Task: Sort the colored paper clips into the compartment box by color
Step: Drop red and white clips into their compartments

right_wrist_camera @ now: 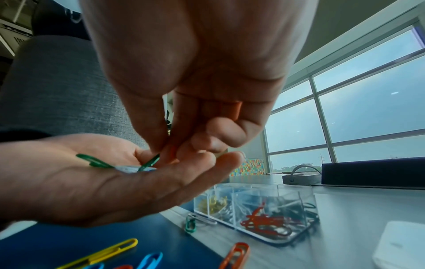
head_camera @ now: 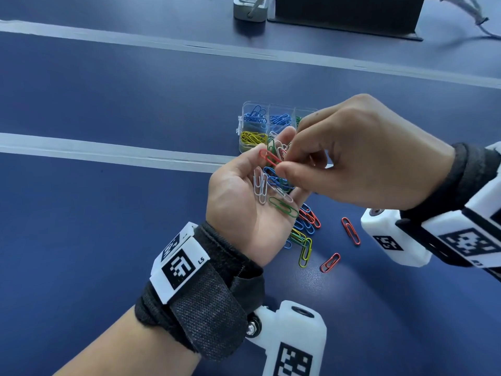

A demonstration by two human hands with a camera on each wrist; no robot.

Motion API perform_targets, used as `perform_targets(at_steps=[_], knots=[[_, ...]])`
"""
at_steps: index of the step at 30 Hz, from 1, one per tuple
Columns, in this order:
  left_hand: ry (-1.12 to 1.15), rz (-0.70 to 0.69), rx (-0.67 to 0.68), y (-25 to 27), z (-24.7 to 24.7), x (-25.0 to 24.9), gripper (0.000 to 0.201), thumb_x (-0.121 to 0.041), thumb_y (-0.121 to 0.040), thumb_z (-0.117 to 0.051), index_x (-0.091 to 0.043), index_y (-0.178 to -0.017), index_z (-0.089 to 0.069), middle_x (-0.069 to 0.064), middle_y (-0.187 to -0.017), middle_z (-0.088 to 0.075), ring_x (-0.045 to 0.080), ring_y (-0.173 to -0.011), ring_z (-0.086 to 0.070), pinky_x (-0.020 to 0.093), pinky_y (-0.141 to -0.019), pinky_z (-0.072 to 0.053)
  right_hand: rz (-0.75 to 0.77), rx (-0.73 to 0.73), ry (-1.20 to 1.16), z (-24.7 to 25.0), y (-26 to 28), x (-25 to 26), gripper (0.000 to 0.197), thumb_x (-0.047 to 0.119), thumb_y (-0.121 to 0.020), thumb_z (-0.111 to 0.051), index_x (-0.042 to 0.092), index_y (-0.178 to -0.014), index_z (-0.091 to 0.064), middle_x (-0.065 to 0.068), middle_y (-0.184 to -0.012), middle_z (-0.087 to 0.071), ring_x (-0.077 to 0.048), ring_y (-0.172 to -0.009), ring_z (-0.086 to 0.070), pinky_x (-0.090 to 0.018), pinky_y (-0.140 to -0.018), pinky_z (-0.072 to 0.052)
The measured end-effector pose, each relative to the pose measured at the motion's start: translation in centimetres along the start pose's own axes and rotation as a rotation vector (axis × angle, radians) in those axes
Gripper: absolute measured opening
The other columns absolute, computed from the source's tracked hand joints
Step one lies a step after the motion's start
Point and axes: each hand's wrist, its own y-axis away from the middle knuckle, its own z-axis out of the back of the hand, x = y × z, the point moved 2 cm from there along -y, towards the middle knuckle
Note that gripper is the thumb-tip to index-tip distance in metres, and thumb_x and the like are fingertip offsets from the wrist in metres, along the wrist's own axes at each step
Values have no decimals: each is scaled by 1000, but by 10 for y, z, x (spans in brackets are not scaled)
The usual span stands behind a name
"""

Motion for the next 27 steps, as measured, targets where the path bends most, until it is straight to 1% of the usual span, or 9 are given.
perform_targets(at_steps=[2,7,10,13,17,20,23,25,27], knots=[[3,-2,-5,1,-1,1,32,-17,-88,-42,-5,-76,-69,8,-84,-67,19,-80,-62,38,-97,-44,-6,-3,9,0,-1,-1,31,30,-81,-54,11,-62,-69,-5,-57,-60,-27,-60,-61,-36,-59,-48],[60,10,4,2,-4,2,28,-15,-84,-44,-3,-78,-68,9,-85,-63,16,-78,-52,40,-107,-34,-9,23,19,2,0,-4,29,28,-79,-53,11,-63,-71,-8,-62,-64,-28,-65,-64,-36,-62,-48],[53,20,0,1,-5,1,27,-17,-84,-45,-2,-85,-67,10,-84,-63,17,-77,-53,39,-104,-37,-12,3,72,5,0,-3,21,26,-76,-57,15,-65,-72,-4,-59,-63,-20,-53,-54,-31,-58,-43],[10,11,9,0,-7,1,25,-15,-77,-49,-2,-87,-67,11,-87,-67,22,-85,-61,41,-97,-46,-36,-31,29,8,1,-3,15,23,-72,-60,18,-68,-74,0,-59,-64,-15,-51,-54,-26,-58,-45],[-24,-1,-9,0,-4,3,26,-14,-83,-46,-3,-79,-69,12,-82,-69,25,-78,-65,45,-86,-52,-106,-101,-83,14,2,-5,14,23,-71,-61,19,-72,-74,5,-61,-69,-10,-56,-63,-18,-60,-48],[-50,26,-21,0,0,3,29,-20,-89,-41,-5,-91,-66,11,-85,-68,27,-78,-65,37,-78,-54,-172,-181,-81,22,-2,-13,12,24,-71,-62,18,-70,-73,9,-60,-67,-5,-67,-62,-11,-60,-46],[-68,43,-28,0,1,2,31,-24,-89,-39,-8,-95,-64,11,-88,-65,25,-78,-64,32,-75,-54,-234,-202,-1,28,-8,-27,7,21,-69,-65,16,-66,-70,6,-57,-64,-10,-71,-58,-12,-59,-43],[-61,36,-27,0,1,1,31,-24,-88,-40,-7,-94,-64,12,-90,-65,27,-79,-64,34,-76,-54,-263,-141,87,27,-11,-34,5,21,-67,-66,17,-64,-67,6,-55,-60,-18,-56,-54,-14,-54,-40],[-45,26,-21,0,1,-1,31,-24,-88,-40,-6,-95,-64,14,-92,-66,30,-83,-65,37,-78,-54,-283,-56,177,23,-12,-37,6,20,-66,-66,16,-62,-65,4,-53,-58,-16,-51,-51,-23,-56,-43]])
